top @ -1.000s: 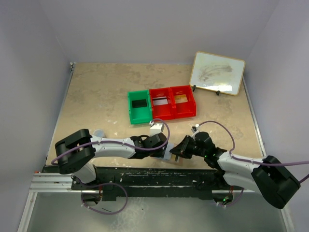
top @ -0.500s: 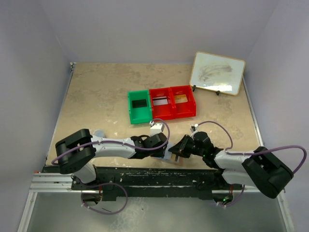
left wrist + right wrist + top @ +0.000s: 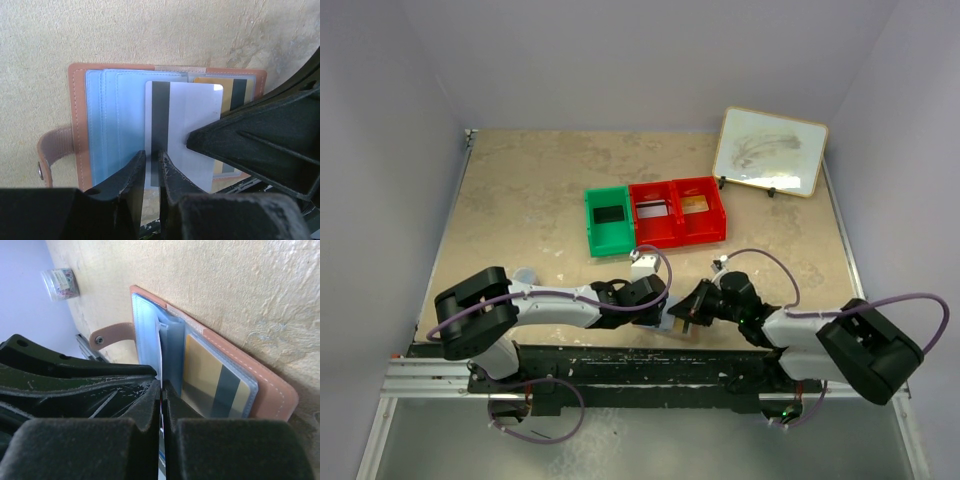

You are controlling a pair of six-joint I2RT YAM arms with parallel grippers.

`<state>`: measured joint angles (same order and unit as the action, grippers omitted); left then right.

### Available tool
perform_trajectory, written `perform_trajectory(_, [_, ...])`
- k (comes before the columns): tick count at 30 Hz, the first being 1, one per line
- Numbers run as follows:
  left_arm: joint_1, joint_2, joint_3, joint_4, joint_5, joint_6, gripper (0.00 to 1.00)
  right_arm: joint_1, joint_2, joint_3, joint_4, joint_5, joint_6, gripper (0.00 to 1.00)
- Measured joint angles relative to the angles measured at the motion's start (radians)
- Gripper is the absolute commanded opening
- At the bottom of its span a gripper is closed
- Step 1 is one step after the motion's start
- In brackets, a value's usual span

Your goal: Take the credit cards out of the card holder

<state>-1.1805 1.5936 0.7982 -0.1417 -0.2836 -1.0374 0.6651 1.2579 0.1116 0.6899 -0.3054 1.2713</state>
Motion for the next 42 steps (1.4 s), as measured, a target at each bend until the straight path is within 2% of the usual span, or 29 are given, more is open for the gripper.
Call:
perform_trajectory(4, [0.0, 0.0, -0.002, 0.0, 0.0, 0.0, 0.13, -0.001, -0.085, 0.0, -0.084, 0.002, -0.006, 0.0])
perform_trajectory(14, [0.0, -0.003, -0.011, 0.004, -0.017, 0.0, 0.13, -0.005, -0.42, -0.006, -0.337, 0.053, -0.006, 0.0])
perform_trajectory(19, [0.0, -0.011, -0.011, -0.011, -0.025, 0.0, 0.14, -0.005, -0.473, 0.0, -0.426, 0.081, -0.006, 0.0])
perform_trajectory(27, [0.0, -0.068, -0.011, -0.051, -0.047, 0.0, 0.16, -0.006, -0.385, 0.016, -0.462, 0.086, -0.012, 0.0])
perform_trajectory(32, [0.0, -0.084, -0.011, -0.064, -0.053, 0.001, 0.24, -0.005, -0.233, 0.074, -0.436, 0.069, -0.056, 0.0])
perform_trajectory(36, [0.0, -0.091, -0.011, -0.067, -0.054, 0.001, 0.25, -0.005, -0.106, 0.153, -0.404, 0.066, -0.109, 0.0])
perform_trajectory(42, [0.0, -0.099, -0.011, -0.059, -0.053, 0.0, 0.26, -0.005, -0.102, 0.183, -0.431, 0.078, -0.152, 0.0])
